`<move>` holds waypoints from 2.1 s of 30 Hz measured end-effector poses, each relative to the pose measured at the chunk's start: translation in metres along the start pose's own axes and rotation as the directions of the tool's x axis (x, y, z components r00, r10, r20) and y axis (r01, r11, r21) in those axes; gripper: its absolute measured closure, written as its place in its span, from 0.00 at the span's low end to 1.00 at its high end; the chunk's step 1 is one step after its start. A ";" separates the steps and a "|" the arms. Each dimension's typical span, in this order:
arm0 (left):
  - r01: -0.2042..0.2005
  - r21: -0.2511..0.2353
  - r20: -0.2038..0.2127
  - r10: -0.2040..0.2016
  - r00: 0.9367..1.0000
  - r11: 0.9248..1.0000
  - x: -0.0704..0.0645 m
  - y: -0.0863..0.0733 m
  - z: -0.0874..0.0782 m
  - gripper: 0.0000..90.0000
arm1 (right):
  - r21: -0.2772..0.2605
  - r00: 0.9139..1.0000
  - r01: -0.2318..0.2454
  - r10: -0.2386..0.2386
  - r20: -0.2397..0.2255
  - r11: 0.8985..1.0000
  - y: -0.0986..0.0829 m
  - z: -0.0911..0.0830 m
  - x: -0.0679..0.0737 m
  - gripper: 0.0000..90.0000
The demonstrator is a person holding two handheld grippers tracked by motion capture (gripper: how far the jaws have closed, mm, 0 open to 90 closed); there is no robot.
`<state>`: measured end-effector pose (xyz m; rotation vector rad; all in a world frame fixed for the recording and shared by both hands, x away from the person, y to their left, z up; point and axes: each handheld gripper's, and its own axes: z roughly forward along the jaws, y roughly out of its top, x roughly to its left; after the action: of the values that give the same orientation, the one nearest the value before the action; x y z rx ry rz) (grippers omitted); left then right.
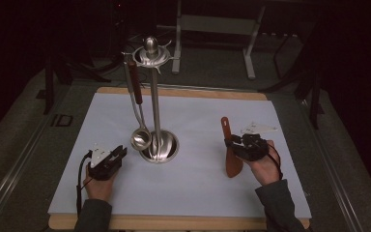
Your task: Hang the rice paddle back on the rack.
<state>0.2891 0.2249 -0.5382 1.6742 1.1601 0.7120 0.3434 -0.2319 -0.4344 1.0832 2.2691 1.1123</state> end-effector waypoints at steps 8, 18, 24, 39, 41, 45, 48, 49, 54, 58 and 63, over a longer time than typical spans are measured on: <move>0.001 0.000 0.000 -0.001 1.000 1.000 0.000 0.000 0.000 0.84 | -0.052 1.000 0.013 -0.013 -0.004 0.999 0.007 -0.001 0.007 0.74; 0.003 -0.001 0.001 -0.003 1.000 1.000 0.000 0.000 0.000 0.84 | -0.098 1.000 0.015 -0.017 -0.023 0.995 0.016 -0.002 0.017 0.74; 0.004 -0.002 0.000 -0.004 1.000 1.000 0.000 0.000 0.000 0.84 | -0.120 1.000 0.023 -0.025 -0.018 0.992 0.022 -0.002 0.025 0.74; 0.004 -0.001 0.001 -0.004 1.000 1.000 0.000 0.000 0.000 0.84 | -0.171 0.999 0.022 -0.030 -0.040 0.985 0.038 -0.002 0.042 0.74; 0.004 0.000 0.001 -0.004 1.000 1.000 0.000 0.000 0.000 0.84 | -0.178 0.999 0.018 -0.026 -0.043 0.984 0.040 -0.002 0.043 0.74; 0.004 0.001 0.001 -0.004 1.000 1.000 0.000 0.000 0.000 0.84 | -0.186 0.999 0.016 -0.025 -0.047 0.982 0.042 -0.001 0.045 0.74; 0.003 0.002 0.000 -0.003 1.000 1.000 0.000 0.000 0.000 0.84 | -0.197 0.999 0.011 -0.022 -0.050 0.980 0.044 -0.002 0.047 0.74; 0.003 0.002 0.000 -0.003 1.000 1.000 0.000 0.000 0.000 0.84 | -0.197 0.999 0.011 -0.022 -0.050 0.980 0.044 -0.002 0.047 0.74; 0.004 0.000 0.000 -0.004 1.000 1.000 0.000 0.000 0.000 0.84 | -0.213 0.998 0.015 -0.029 -0.064 0.977 0.051 -0.003 0.053 0.74; 0.004 0.001 0.001 -0.004 1.000 1.000 0.000 0.000 0.000 0.84 | -0.222 0.997 0.016 -0.034 -0.075 0.975 0.056 -0.003 0.057 0.74; 0.004 0.000 0.001 -0.004 1.000 1.000 0.000 0.000 0.000 0.84 | -0.242 0.994 0.027 -0.051 -0.094 0.970 0.063 -0.004 0.064 0.74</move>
<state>0.2895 0.2249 -0.5382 1.6718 1.1627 0.7086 0.3304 -0.1593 -0.3823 0.9018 2.1479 1.4110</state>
